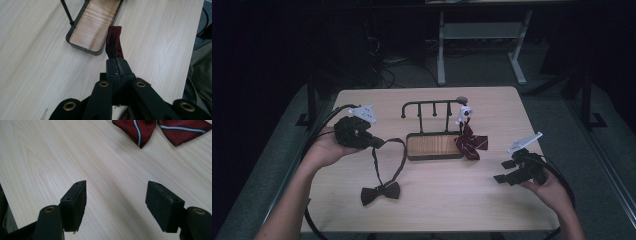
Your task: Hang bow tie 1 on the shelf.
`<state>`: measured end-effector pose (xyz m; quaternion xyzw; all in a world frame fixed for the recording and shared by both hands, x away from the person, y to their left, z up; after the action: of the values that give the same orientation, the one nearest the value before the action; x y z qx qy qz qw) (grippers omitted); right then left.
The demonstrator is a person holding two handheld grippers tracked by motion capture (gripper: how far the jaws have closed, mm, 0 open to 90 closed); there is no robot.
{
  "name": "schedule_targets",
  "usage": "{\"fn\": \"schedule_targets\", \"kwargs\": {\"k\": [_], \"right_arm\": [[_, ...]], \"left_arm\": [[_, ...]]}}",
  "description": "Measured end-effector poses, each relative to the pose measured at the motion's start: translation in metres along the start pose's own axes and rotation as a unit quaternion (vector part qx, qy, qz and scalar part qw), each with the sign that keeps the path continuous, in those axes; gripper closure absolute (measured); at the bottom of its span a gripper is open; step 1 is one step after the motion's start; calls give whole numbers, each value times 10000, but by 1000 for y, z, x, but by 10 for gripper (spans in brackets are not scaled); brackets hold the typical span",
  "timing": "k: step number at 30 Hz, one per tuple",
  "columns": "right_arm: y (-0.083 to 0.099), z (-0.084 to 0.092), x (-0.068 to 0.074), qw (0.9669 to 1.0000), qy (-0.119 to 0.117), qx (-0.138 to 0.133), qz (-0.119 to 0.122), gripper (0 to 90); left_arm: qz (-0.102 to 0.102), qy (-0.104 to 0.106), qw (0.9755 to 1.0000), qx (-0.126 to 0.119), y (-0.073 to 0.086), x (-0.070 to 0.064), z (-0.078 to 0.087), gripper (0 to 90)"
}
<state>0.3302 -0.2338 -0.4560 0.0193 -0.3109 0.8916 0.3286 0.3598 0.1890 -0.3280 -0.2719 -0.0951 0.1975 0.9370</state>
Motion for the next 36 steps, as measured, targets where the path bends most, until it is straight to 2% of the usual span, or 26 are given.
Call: {"fn": "schedule_targets", "kwargs": {"k": [9, 16, 25, 36], "right_arm": [[0, 1, 0, 10000, 6, -2, 13, 331], [0, 2, 0, 10000, 13, -23, 7, 329], [0, 2, 0, 10000, 12, -20, 20, 328], [1, 6, 0, 10000, 21, -61, -16, 328]], "left_arm": [[-59, -46, 10000, 22, -13, 3, 2, 900], [-81, -89, 9999, 67, -23, 10, 3, 900], [15, -83, 9999, 69, -34, 20, 4, 900], [62, -117, 9997, 191, -41, 29, 3, 900]]}}
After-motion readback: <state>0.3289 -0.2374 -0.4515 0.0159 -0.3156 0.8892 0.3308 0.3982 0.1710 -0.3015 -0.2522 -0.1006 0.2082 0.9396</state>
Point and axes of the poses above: each handheld gripper's, and its own axes: z roughly backward along the jaws, y roughly out of its underside, x roughly to its left, the point moved 5 cm from there along -z, roughly forward along the jaws, and after that the axes turned 5 degrees about -y, right-handed, at the moved point
